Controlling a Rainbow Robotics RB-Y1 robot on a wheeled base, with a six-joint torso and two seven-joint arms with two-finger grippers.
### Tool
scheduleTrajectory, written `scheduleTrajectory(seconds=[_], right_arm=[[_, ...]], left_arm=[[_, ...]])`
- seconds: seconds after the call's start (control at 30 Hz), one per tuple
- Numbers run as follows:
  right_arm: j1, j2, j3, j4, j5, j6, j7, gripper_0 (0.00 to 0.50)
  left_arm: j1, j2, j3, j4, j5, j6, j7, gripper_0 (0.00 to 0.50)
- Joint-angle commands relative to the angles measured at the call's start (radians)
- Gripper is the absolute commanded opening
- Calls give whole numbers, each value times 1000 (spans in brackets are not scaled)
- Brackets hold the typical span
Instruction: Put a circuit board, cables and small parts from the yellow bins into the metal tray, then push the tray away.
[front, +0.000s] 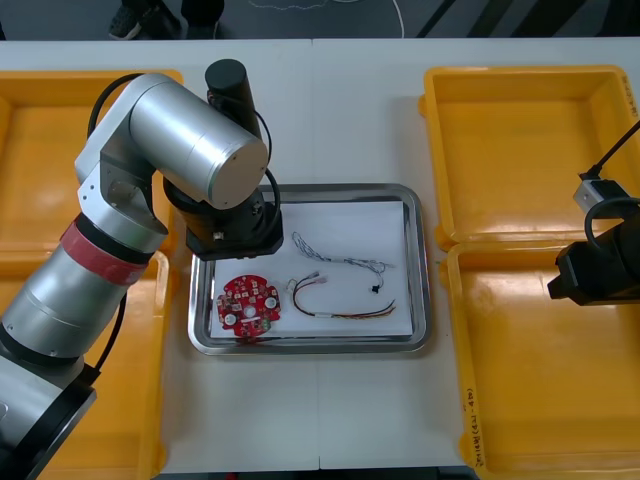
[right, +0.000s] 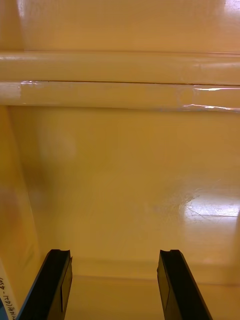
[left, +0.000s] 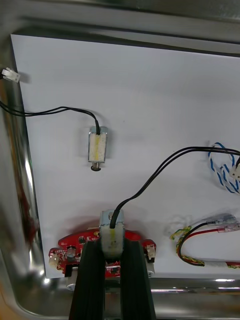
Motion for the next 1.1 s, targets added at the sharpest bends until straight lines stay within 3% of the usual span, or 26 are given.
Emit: scheduleTrajectory(seconds=[0.03, 0.17, 0.9, 0.97, 1.03, 1.07, 1.1], right_arm=[[10, 10, -31, -27, 7, 4, -49, 500], [10, 10, -31, -27, 7, 3, -52, 500], [10, 12, -31, -27, -2, -3, -53, 500], [11, 12, -31, -27, -2, -3, -53, 500], [11, 10, -31, -27, -4, -3, -53, 500], [11, 10, -31, -27, -4, -3, -53, 500], [11, 12, -31, -27, -2, -3, -53, 500]], left_arm=[[-29, -38, -14, 18, -24, -45, -124, 0], [-29, -49, -14, 43, -46, -75, -184, 0], [-27, -69, -14, 127, -75, -173, -219, 6], [-27, -68, -14, 126, -73, -173, -218, 32], [-29, -68, -14, 126, -73, -173, -219, 109], [-27, -68, -14, 126, -75, -174, -219, 242], [-27, -68, -14, 126, -75, -174, -218, 287]])
